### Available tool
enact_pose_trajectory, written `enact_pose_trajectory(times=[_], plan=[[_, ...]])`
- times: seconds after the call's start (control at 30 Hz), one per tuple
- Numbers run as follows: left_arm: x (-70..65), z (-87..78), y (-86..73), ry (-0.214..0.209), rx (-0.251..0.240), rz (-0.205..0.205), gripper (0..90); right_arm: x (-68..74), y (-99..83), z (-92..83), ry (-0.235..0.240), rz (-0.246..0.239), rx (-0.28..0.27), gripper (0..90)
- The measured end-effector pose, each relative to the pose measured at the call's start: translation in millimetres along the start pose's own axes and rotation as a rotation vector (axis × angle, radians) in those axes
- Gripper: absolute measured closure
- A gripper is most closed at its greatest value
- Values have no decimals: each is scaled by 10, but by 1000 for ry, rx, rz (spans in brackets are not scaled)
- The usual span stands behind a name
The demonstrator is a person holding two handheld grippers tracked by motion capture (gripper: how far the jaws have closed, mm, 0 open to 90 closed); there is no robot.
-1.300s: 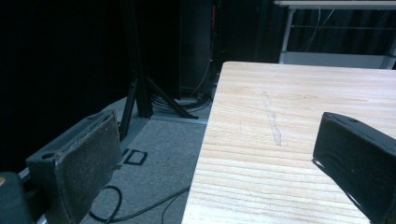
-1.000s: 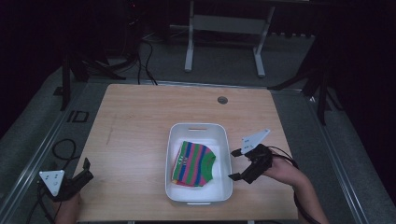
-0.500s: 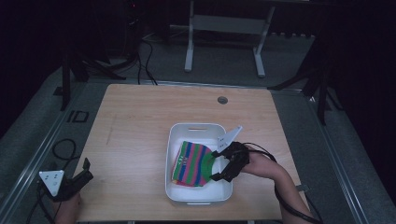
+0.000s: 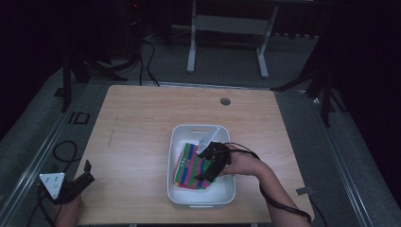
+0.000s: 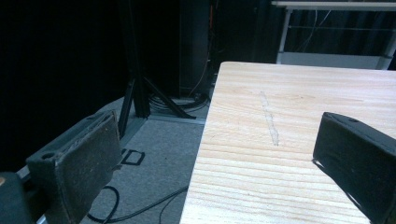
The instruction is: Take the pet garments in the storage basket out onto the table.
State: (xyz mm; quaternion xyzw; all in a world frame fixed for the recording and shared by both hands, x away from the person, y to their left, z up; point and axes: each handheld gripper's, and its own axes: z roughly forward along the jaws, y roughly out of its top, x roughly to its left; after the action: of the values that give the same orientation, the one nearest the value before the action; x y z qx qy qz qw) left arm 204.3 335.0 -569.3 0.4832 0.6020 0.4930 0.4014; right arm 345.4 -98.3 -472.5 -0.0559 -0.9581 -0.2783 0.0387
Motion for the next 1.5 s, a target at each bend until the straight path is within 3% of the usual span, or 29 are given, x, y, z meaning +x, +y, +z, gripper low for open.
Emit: enact_pose_trajectory(times=[0.4,0.93,1.13,1.23,1.33,1.37,1.4,1.5], plan=[[7,1,1,-9,1,0,14,-98,213,361,-15,-7,66,132],[12,-1,-1,-13,-1,-10,14,-229,262,735,-56,17,167,122],[13,-1,-1,-14,0,-8,14,-214,259,816,-64,11,195,114],[11,-3,-1,-14,0,-6,14,-184,255,819,-81,6,196,176],[10,-2,-1,-13,-1,-2,14,-128,247,775,-71,1,174,422],[9,-2,-1,-13,0,-1,14,-128,247,775,-71,1,174,422],[9,-1,0,-13,1,-1,14,-108,258,757,-55,3,170,599],[10,0,0,-12,2,-4,14,-69,267,739,-57,-21,170,704]])
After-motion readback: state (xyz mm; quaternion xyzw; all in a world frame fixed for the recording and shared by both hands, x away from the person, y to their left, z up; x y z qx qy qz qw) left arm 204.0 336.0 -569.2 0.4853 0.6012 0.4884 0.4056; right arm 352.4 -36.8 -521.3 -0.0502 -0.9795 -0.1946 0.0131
